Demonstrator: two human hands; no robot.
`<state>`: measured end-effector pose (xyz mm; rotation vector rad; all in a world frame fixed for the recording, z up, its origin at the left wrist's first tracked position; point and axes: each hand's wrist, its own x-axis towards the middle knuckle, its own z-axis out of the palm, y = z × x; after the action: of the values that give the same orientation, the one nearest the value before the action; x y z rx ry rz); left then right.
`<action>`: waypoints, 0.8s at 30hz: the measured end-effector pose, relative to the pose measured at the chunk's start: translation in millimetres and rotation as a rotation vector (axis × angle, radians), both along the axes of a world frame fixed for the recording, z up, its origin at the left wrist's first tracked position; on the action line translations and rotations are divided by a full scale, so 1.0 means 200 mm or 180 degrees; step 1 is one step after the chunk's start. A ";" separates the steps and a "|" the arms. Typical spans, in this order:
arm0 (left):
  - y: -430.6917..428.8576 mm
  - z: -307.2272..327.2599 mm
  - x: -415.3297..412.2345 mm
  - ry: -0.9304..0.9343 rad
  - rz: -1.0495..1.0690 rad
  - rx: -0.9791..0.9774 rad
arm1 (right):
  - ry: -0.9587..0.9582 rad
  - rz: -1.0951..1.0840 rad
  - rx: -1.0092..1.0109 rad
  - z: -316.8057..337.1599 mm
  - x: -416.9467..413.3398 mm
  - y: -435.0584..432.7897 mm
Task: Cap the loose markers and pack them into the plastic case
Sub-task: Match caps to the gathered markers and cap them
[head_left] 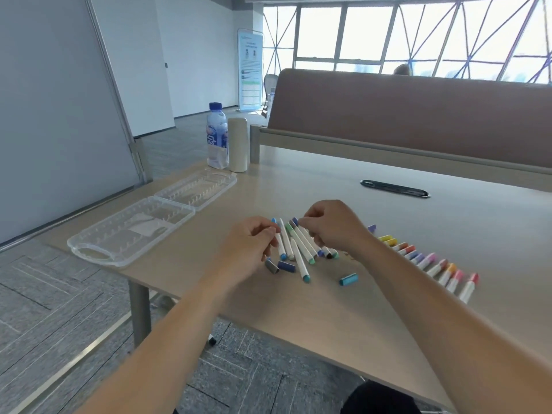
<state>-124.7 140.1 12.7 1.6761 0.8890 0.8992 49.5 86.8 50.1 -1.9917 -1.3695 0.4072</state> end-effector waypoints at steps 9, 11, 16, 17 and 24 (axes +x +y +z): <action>-0.18 -0.02 0.18 0.1875 0.0068 0.1460 | -0.0193 0.0128 -0.0220 -0.08 0.20 -0.33; -0.19 -0.03 0.22 0.2210 0.0221 0.1840 | -0.0301 0.0227 -0.0340 -0.09 0.22 -0.36; -0.19 -0.06 0.30 0.2969 0.0444 0.2286 | -0.0752 0.0588 -0.0706 -0.09 0.25 -0.41; -0.19 -0.06 0.31 0.3095 0.0443 0.2301 | -0.0853 0.0620 -0.0764 -0.09 0.25 -0.42; -0.21 -0.06 0.34 0.3414 0.0695 0.2188 | -0.1283 0.0805 -0.1062 -0.08 0.21 -0.42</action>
<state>-56.5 97.4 1.4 2.7848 1.5967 0.3845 92.0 3.0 33.5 -2.2617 -1.9222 0.3795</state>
